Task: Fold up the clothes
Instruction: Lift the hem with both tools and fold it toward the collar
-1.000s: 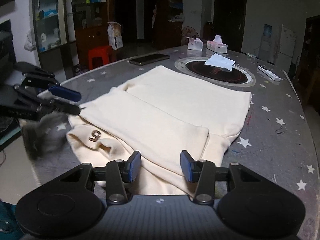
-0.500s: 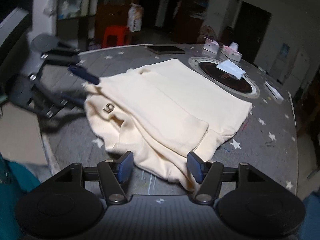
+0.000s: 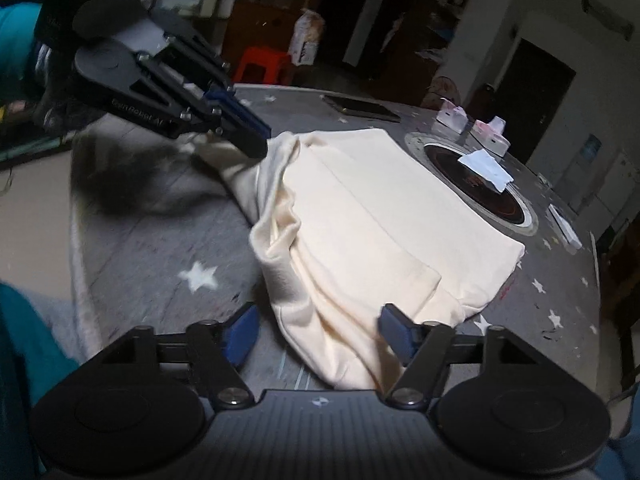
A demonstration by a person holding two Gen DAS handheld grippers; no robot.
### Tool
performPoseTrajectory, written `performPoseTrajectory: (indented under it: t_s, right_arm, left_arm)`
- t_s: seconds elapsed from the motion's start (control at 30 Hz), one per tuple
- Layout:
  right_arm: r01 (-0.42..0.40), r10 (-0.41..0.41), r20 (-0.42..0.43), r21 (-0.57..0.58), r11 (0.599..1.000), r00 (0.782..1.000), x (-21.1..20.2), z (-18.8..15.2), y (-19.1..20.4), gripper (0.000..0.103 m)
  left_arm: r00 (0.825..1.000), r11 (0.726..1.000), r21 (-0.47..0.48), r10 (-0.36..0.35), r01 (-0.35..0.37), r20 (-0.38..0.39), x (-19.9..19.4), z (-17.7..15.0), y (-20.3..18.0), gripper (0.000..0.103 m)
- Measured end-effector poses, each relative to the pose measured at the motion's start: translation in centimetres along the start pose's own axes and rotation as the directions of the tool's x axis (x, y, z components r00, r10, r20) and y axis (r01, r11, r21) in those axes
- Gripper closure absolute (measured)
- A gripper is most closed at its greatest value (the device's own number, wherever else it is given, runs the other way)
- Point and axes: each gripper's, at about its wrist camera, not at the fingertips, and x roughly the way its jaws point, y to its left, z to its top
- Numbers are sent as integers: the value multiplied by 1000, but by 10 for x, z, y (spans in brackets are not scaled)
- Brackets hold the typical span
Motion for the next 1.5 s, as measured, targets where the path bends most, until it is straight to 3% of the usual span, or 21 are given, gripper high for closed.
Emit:
performPoseTrajectory:
  t_s: [0.03, 0.1, 0.17, 0.3, 0.43, 0.6, 0.63, 0.67, 0.77, 1.07, 1.33, 1.5]
  right_arm:
    - [-1, 1, 6, 17, 1000, 1000, 3, 1, -2, 48]
    - [-10, 10, 13, 57, 998, 1000, 9, 3, -8, 67]
    - [-30, 29, 14, 99, 995, 999, 11, 4, -13, 78]
    - [-55, 52, 22, 166, 985, 998, 10, 7, -25, 88]
    - [-61, 57, 29, 200, 978, 998, 11, 9, -31, 89]
    - [-55, 49, 34, 219, 974, 998, 10, 9, -30, 91]
    - [-52, 45, 36, 224, 973, 998, 10, 8, -29, 92]
    - [-48, 41, 39, 228, 972, 998, 10, 8, -29, 92]
    - [-34, 21, 55, 241, 970, 998, 7, 6, -25, 93]
    - [-31, 4, 107, 249, 968, 994, -29, 4, -16, 94]
    - [-85, 60, 121, 213, 973, 991, -110, 5, 13, 94]
    - [-80, 60, 103, 208, 975, 993, -126, 12, 16, 95]
  left_arm:
    - [1000, 1000, -4, 0, 0, -3, 2, 0, 1, 93]
    - [1000, 1000, -7, -2, 2, -11, 2, -2, 1, 93]
    - [1000, 1000, -6, -5, 5, -17, 0, -5, 1, 90]
    - [1000, 1000, 30, -4, 5, -30, -11, -16, -3, 78]
    - [999, 995, 101, 11, -6, -45, -17, -27, -12, 67]
    - [998, 985, 172, 26, -14, -66, -15, -36, -16, 66]
    - [997, 984, 176, 30, -17, -71, -13, -37, -16, 70]
    - [996, 984, 179, 34, -20, -77, -11, -38, -15, 84]
    - [997, 989, 147, 33, -22, -69, -12, -38, -11, 95]
    - [1000, 997, 78, 1, 1, -21, -46, -30, -23, 97]
    - [995, 994, 45, -101, 100, 15, -120, -19, -53, 97]
    - [995, 995, 65, -80, 77, 51, -117, -4, -49, 97]
